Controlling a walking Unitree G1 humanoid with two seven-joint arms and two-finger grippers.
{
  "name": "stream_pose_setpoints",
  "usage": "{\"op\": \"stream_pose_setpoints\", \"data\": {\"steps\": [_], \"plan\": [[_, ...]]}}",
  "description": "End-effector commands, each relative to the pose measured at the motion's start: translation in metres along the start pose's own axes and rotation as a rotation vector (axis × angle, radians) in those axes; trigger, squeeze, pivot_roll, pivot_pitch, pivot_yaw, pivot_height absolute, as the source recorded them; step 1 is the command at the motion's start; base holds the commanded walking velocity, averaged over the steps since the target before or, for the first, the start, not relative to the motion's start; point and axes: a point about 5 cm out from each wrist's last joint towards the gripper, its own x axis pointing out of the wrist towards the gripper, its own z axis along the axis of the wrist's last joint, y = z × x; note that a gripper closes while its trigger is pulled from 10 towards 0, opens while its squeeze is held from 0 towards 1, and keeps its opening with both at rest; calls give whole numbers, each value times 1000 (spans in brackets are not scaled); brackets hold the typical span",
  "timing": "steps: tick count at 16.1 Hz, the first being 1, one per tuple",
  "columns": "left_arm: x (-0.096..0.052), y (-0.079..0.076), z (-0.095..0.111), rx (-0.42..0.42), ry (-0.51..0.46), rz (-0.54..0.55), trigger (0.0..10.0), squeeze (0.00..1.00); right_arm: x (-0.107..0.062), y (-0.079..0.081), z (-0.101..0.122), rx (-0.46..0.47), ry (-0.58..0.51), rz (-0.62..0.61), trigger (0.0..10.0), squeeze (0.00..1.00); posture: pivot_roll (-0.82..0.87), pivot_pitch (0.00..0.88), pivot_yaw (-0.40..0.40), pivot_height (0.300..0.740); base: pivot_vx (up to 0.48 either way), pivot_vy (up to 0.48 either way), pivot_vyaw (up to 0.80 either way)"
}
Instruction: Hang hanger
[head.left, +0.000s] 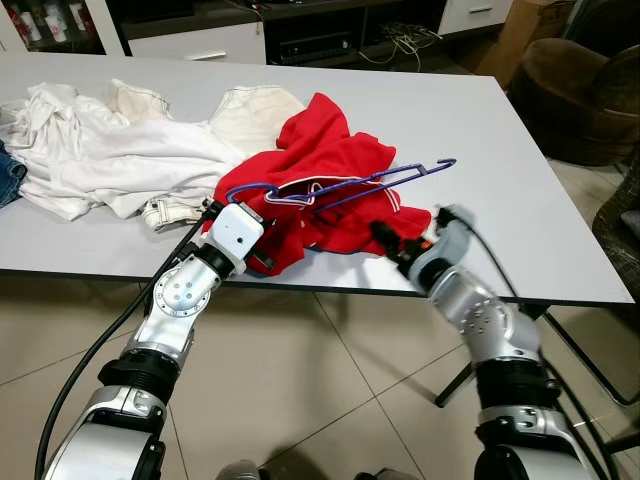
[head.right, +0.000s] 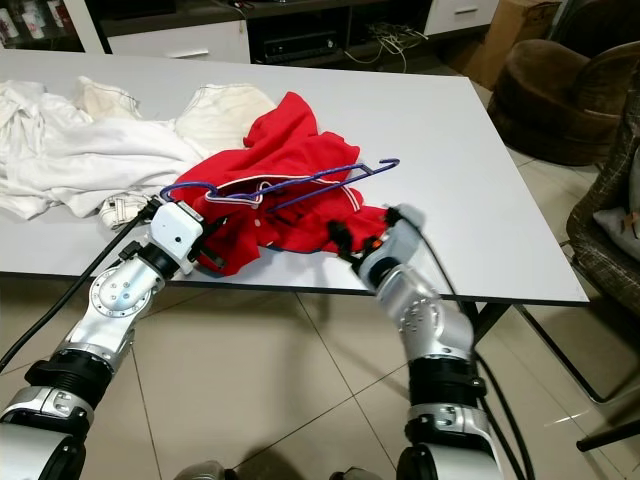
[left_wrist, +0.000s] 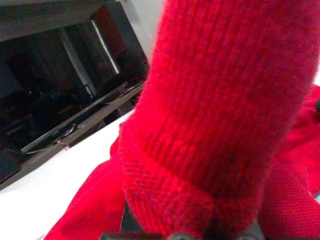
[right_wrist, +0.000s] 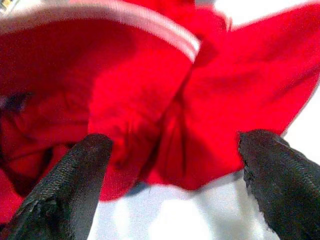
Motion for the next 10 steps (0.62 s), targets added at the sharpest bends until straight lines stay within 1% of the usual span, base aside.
{"op": "stream_pose_setpoints", "data": {"steps": [1,2,5,7,8,9,10], "plan": [[6,4,6,16,-28,6,10000,0,2,2,2,1,9,5,10000,267,73,10,-24,740,0,0,0],[5,4,6,17,-29,7,10000,0,4,6,1,-3,18,20,10000,0,73,10,-24,740,0,0,0],[4,5,6,19,-26,11,10000,0,13,14,-5,-22,56,26,10000,0,82,12,-26,740,0,0,0],[3,5,5,20,-25,12,10000,0,19,16,-11,11,78,6,10000,0,87,13,-26,740,0,0,0],[3,5,5,20,-25,13,10000,0,20,16,-11,22,81,1,10000,0,87,13,-26,740,0,0,0],[3,5,5,21,-25,12,10000,0,23,14,-14,49,92,-18,6510,0,87,13,-26,740,0,0,0],[3,5,5,21,-25,13,10000,0,24,14,-15,56,96,-28,118,0,88,13,-26,740,0,0,0]]}}
